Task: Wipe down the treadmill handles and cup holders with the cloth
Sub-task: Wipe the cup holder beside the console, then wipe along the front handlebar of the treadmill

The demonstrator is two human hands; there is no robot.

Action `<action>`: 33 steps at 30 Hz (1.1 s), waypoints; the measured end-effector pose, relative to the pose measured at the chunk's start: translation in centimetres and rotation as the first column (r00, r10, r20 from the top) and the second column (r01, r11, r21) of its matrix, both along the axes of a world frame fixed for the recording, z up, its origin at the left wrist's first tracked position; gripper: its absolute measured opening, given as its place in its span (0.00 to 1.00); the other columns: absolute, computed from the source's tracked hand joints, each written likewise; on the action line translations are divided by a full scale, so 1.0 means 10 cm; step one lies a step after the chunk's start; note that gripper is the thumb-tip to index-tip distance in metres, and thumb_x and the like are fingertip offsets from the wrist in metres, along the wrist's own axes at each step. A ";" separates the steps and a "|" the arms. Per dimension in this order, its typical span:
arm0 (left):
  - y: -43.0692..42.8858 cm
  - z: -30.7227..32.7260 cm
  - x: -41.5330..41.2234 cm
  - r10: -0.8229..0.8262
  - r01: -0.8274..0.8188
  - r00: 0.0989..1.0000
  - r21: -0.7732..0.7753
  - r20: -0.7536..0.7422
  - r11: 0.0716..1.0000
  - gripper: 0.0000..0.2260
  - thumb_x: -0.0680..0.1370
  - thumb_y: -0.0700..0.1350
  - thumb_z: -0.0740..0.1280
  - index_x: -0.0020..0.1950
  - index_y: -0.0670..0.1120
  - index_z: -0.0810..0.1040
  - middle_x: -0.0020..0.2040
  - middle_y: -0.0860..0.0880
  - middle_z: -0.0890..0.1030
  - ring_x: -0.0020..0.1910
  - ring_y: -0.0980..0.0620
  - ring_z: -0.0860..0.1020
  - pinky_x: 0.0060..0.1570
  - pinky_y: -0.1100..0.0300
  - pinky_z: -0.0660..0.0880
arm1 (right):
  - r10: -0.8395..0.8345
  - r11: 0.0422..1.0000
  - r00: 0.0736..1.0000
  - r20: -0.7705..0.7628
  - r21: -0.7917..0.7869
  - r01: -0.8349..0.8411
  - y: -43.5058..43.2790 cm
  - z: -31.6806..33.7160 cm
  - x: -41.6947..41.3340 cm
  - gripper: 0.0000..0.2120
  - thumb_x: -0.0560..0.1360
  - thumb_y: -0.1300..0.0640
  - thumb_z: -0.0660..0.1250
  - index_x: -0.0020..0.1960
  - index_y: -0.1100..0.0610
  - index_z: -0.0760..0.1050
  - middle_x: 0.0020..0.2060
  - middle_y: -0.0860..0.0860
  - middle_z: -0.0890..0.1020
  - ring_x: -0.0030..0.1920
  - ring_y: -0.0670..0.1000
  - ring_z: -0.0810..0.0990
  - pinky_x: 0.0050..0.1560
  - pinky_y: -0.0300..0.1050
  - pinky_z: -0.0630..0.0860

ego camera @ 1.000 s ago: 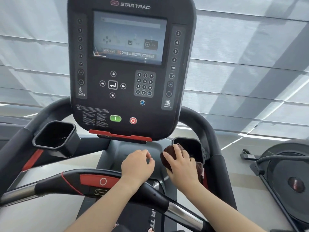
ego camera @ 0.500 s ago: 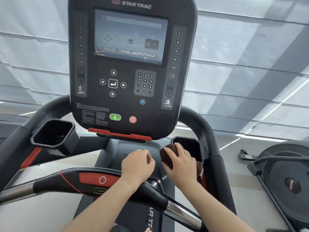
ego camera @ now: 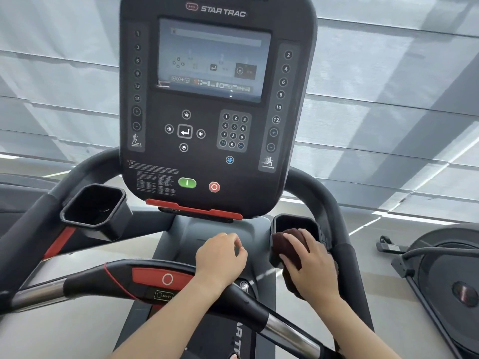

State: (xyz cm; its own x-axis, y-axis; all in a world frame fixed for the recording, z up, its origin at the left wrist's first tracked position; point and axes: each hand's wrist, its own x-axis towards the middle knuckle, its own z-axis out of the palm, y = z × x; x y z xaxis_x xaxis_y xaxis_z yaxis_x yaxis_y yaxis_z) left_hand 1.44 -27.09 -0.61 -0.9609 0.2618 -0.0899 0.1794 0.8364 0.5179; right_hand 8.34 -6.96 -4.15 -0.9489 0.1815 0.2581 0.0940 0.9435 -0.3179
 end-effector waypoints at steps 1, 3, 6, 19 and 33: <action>0.00 -0.01 0.00 -0.005 0.005 1.000 -0.003 -0.004 1.000 0.08 0.74 0.52 0.59 0.46 0.53 0.76 0.46 0.54 0.79 0.46 0.53 0.76 0.43 0.57 0.75 | -0.029 0.999 0.999 -0.027 -0.026 0.029 0.09 -0.01 0.03 0.21 0.71 0.52 0.72 0.62 0.49 0.75 0.63 0.55 0.76 0.54 0.61 0.77 0.48 0.57 0.76; 0.00 -0.03 -0.01 -0.016 0.016 1.000 -0.010 -0.007 1.000 0.08 0.74 0.52 0.59 0.46 0.53 0.76 0.46 0.55 0.79 0.46 0.53 0.76 0.43 0.57 0.74 | -0.062 0.996 0.997 -0.052 -0.064 0.059 0.19 -0.01 0.04 0.20 0.72 0.54 0.71 0.63 0.50 0.75 0.64 0.55 0.75 0.57 0.61 0.75 0.52 0.58 0.75; 0.02 -0.05 -0.02 -0.041 0.041 0.999 -0.021 0.003 0.999 0.07 0.74 0.52 0.60 0.46 0.53 0.76 0.46 0.55 0.79 0.45 0.53 0.76 0.41 0.58 0.73 | -0.101 0.991 0.993 -0.056 -0.094 0.095 0.12 -0.02 0.06 0.20 0.73 0.55 0.71 0.64 0.50 0.74 0.64 0.56 0.74 0.58 0.61 0.74 0.53 0.59 0.74; 0.04 -0.09 0.00 -0.268 0.271 0.962 0.046 -0.057 0.962 0.05 0.73 0.52 0.60 0.43 0.57 0.75 0.42 0.59 0.78 0.42 0.59 0.74 0.38 0.62 0.71 | -0.096 0.745 0.986 -0.133 -0.667 -0.017 0.05 0.36 0.46 0.19 0.75 0.58 0.68 0.62 0.42 0.73 0.61 0.40 0.77 0.64 0.43 0.73 0.64 0.34 0.66; -0.24 0.00 0.29 -0.523 0.500 0.818 -0.155 -0.239 0.852 0.10 0.74 0.52 0.58 0.39 0.52 0.77 0.36 0.54 0.79 0.37 0.53 0.76 0.34 0.58 0.67 | -0.110 0.934 0.988 0.107 -0.330 0.139 -0.73 0.21 0.89 0.19 0.76 0.43 0.61 0.66 0.41 0.69 0.64 0.42 0.73 0.64 0.47 0.70 0.65 0.45 0.67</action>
State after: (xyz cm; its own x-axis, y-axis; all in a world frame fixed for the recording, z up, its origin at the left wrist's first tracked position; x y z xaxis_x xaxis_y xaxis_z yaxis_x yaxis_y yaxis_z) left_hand 4.34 -29.52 -0.64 -0.6809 0.7251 0.1034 0.7122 0.6226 0.3243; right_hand 17.25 -14.26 -2.04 -0.9289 0.3615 0.0803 0.2448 0.7623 -0.5992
